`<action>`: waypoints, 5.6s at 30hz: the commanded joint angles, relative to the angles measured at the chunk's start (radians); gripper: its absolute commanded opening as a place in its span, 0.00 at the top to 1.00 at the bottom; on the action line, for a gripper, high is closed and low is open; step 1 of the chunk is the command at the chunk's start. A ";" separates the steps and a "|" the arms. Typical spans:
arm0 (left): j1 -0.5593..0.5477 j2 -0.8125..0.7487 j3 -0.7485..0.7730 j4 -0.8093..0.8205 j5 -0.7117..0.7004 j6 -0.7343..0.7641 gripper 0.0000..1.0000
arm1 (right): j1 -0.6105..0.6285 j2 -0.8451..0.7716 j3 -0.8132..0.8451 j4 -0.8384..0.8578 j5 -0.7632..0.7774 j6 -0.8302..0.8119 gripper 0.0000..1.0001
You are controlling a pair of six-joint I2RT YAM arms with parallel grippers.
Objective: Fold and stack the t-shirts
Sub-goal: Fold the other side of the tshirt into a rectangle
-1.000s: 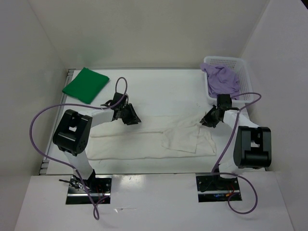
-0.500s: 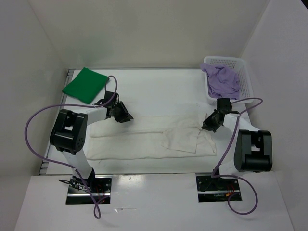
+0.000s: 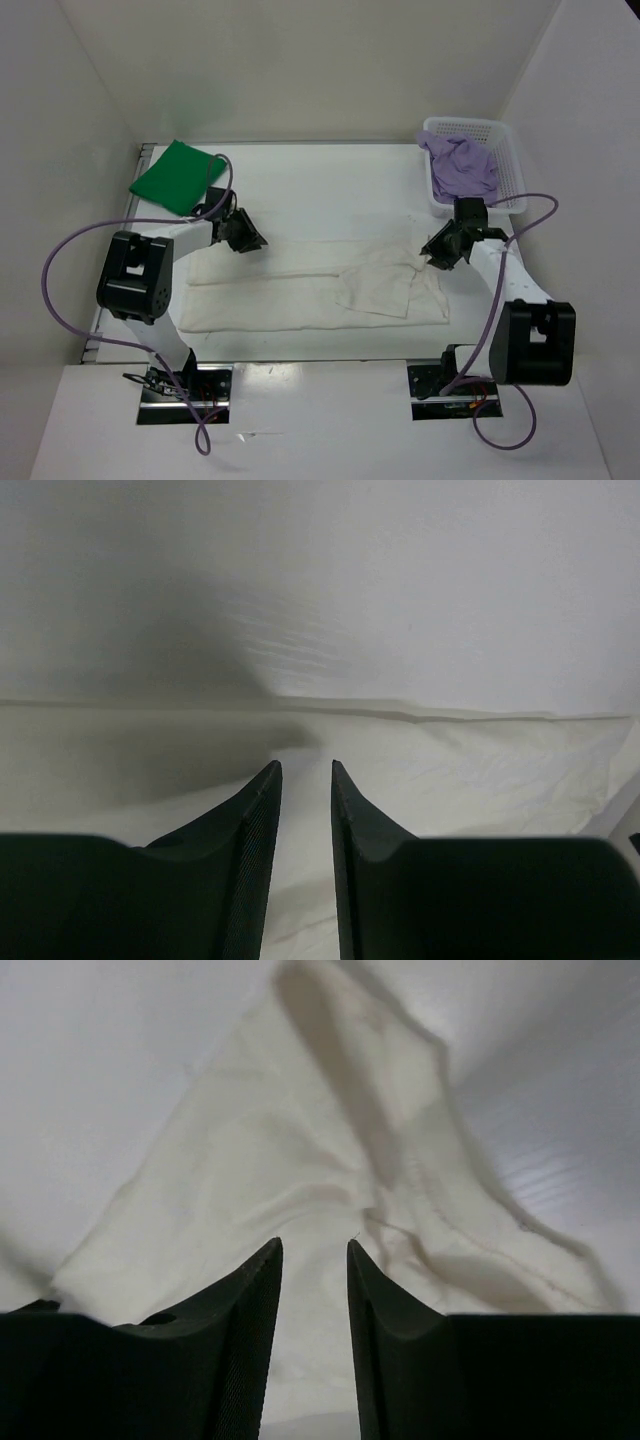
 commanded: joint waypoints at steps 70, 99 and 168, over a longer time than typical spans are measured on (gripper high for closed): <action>0.232 -0.191 -0.101 -0.045 0.109 0.042 0.65 | 0.455 -0.120 -0.151 0.082 0.024 0.216 0.74; 0.183 -0.200 -0.158 -0.009 0.109 0.024 0.65 | 0.455 0.052 -0.085 0.188 -0.036 0.159 0.78; 0.388 -0.160 -0.162 -0.116 0.143 0.059 0.57 | 0.464 0.086 0.014 0.125 -0.028 0.136 0.86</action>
